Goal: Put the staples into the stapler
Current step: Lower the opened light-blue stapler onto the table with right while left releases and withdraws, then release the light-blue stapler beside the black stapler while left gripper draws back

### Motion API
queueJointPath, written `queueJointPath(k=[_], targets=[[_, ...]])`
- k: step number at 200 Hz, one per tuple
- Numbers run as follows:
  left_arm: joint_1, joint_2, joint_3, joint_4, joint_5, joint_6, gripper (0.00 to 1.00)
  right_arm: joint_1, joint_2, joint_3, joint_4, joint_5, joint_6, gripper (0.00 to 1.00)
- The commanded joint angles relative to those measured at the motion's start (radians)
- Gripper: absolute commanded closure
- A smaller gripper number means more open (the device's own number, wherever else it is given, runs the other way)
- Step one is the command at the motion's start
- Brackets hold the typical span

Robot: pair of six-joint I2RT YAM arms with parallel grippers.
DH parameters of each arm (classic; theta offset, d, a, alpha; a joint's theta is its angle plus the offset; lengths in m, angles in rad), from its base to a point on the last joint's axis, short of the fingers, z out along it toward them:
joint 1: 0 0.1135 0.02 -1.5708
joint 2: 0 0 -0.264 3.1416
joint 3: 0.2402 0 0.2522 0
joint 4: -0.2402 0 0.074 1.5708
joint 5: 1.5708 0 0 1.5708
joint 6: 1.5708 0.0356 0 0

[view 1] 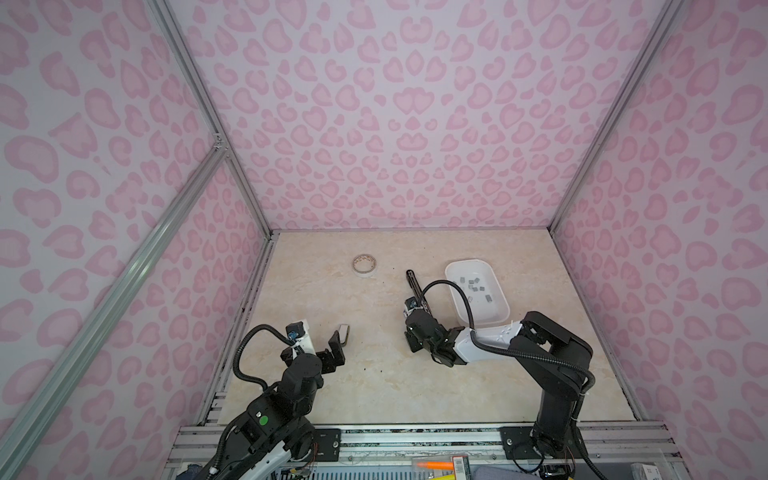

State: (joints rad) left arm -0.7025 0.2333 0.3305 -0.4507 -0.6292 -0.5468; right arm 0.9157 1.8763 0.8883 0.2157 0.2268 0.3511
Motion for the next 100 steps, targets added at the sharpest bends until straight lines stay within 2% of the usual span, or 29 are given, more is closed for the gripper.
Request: queueJointPath(k=[1, 15, 75, 100], targets=[[0.001, -0.05, -0.014, -0.014, -0.016, -0.006, 0.02, -0.004, 0.032, -0.005, -0.051, -0.063, 0.01, 1.0], [0.0, -0.053, -0.016, -0.01, -0.014, -0.004, 0.02, -0.006, 0.034, -0.001, -0.057, -0.049, 0.009, 0.98], [0.0, 0.088, 0.008, 0.034, -0.011, 0.0, 0.02, -0.005, -0.016, -0.012, -0.06, -0.019, -0.005, 0.74], [0.0, 0.139, 0.015, 0.053, 0.0, 0.007, 0.02, -0.005, -0.051, -0.019, -0.058, -0.03, -0.015, 0.71]])
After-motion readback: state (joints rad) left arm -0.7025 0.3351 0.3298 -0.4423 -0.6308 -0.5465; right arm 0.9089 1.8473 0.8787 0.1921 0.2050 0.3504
